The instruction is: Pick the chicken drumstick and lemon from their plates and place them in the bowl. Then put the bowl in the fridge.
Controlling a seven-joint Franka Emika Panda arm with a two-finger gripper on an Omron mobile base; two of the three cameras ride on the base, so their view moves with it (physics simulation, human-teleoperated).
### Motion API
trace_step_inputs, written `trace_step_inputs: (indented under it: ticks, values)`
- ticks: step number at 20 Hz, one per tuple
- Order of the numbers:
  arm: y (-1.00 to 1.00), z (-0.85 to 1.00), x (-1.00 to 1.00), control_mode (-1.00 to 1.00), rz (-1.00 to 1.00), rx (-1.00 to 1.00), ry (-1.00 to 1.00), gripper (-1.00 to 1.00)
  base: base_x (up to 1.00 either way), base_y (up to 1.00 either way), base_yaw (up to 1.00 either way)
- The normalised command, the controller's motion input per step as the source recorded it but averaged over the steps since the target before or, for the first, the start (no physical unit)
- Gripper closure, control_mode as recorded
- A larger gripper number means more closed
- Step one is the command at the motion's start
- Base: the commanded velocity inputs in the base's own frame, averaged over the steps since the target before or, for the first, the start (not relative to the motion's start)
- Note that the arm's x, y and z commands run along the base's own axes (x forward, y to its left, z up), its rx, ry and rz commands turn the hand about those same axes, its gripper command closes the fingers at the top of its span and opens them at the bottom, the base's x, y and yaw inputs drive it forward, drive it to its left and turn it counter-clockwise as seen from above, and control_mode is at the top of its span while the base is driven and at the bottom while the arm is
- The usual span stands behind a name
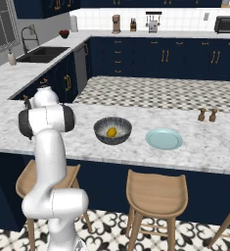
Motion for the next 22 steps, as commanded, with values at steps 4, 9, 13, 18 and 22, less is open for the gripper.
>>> trace_step_inputs:
  ticks: [4,9,13,18,22]
  values:
    - [-1.0,0.72,-0.73,-1.0,0.0,0.2,-0.03,1.0,0.0,0.0,0.0]
    - [-1.0,0.53,-0.43,-1.0,0.0,0.18,-0.01,1.0,0.0,0.0,0.0]
    - [-1.0,0.33,-0.07,-1.0,0.0,0.06,-0.03,1.0,0.0,0.0,0.0]
    - [-1.0,0.25,0.13,-1.0,0.0,0.0,0.0,1.0,0.0,0.0,0.0]
    - [-0.97,0.03,0.43,-1.0,0.02,0.0,0.05,1.0,0.0,0.0,0.0]
